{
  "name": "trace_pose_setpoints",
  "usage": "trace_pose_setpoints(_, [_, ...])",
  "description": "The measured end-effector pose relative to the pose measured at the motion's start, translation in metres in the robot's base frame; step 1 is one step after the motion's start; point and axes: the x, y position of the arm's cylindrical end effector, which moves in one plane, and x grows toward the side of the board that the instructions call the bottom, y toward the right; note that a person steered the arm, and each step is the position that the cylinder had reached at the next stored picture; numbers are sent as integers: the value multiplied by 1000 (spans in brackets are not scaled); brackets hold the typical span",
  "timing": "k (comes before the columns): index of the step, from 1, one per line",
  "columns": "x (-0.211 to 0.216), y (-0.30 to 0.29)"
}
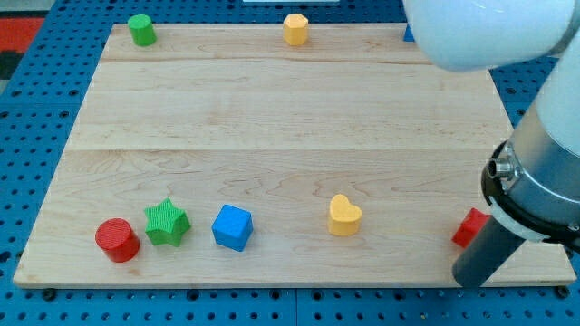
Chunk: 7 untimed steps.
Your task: Move the blue cube to the center left of the board
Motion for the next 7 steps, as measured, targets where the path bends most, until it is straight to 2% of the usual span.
trace_pose_setpoints(2, [1, -73])
trace_pose_setpoints(4, [1, -208])
trace_pose_setpoints(5, [-8, -256])
trace_pose_setpoints(7, [-86, -253])
